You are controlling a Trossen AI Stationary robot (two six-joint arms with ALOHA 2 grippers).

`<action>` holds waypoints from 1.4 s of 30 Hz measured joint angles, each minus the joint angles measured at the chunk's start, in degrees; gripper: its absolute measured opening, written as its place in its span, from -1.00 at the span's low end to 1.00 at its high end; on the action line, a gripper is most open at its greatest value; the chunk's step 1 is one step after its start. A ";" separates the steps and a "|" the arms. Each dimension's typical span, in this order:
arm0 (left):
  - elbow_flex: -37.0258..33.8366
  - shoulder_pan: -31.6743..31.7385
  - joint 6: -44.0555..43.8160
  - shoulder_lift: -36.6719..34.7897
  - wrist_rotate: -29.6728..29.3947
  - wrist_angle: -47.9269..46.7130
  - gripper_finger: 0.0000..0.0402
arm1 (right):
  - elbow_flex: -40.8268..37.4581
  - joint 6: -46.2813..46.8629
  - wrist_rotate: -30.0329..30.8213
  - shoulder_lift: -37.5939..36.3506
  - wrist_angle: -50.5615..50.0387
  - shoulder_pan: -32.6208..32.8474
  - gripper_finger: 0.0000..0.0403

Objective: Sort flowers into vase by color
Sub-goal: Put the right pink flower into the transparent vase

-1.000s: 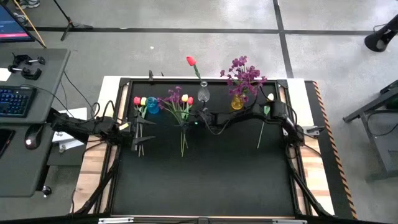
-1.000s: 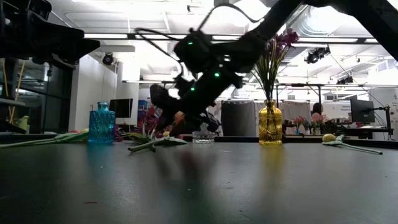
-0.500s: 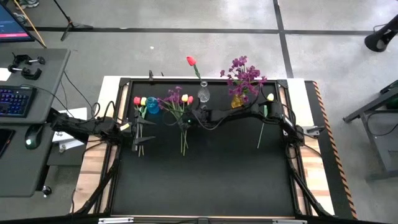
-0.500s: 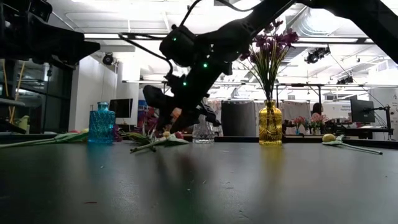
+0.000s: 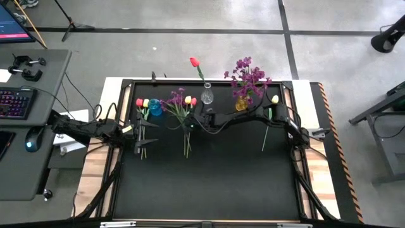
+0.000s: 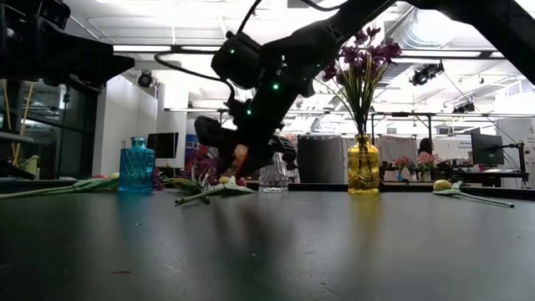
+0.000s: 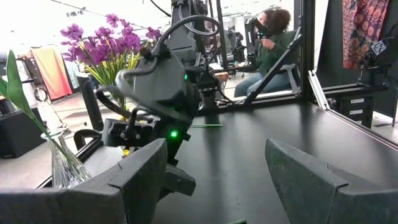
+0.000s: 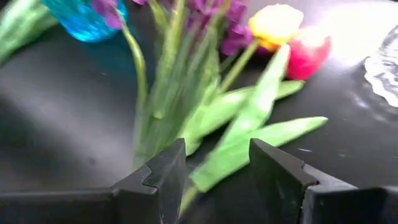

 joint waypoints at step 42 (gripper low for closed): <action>0.00 -0.02 0.00 0.01 0.22 -0.01 0.30 | -0.03 -4.44 4.50 4.14 1.11 2.14 -0.87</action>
